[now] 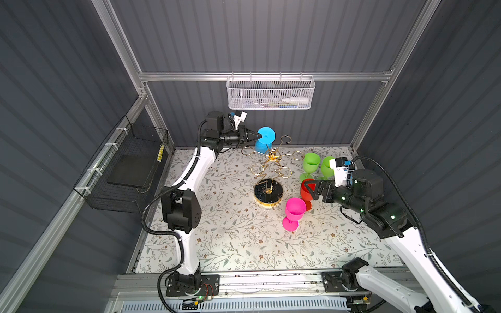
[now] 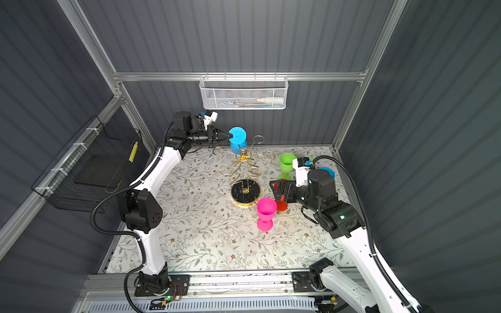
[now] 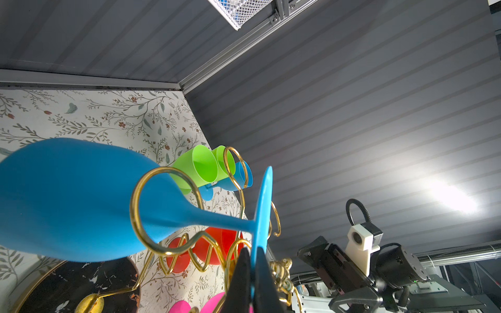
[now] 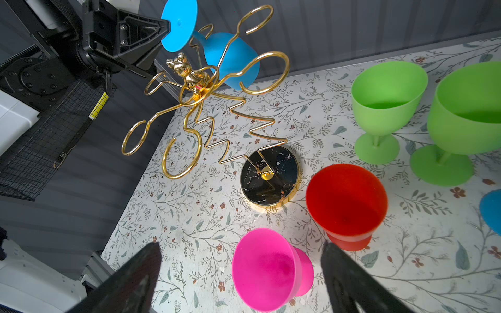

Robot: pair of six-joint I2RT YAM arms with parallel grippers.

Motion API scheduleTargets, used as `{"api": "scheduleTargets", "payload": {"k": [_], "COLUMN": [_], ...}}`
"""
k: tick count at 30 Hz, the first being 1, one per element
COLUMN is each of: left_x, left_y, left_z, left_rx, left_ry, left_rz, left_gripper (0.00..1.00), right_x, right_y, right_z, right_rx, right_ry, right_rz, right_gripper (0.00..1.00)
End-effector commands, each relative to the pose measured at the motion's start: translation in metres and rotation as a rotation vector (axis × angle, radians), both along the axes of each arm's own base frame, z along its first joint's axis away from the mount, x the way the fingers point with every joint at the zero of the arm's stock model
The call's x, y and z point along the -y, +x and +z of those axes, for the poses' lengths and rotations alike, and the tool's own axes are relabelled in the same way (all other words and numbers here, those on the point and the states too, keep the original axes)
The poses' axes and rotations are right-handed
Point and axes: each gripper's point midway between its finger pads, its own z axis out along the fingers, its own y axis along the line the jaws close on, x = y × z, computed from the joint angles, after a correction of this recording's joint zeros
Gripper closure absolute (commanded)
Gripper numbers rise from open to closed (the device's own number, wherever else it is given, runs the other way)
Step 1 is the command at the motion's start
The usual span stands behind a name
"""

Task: Take the wine glass off the wine glass rack
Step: Pick up the wine glass from the wine glass rack.

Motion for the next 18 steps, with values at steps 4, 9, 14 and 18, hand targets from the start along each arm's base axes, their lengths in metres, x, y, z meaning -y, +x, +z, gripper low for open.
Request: {"api": "scheduleTargets", "payload": {"k": [4,9,14,18], "left_x": [0.007,0.006,0.004,0.003], "left_y": [-0.008,-0.006,-0.003,-0.001], "left_z": [-0.002,-0.009,-0.014,-0.017], "left_rx": [0.010,0.005,0.004,0.001], "left_ry": [0.020,0.070,0.115,0.130], "left_rz": [-0.052,-0.045,-0.032,-0.026], "left_gripper": [1.00,1.00,1.00,1.00], "right_x": [-0.002,-0.003,-0.003,-0.003], "right_y": [0.001,0.002,0.003,0.004], "right_z": [0.013,0.012,0.011,0.010], "right_rx": [0.023,0.022,0.022,0.021], "right_ry": [0.026,0.023,0.022,0.020], "right_rz": [0.006,0.008,0.008,0.010], "right_gripper": [0.06,0.06,0.06,0.06]}}
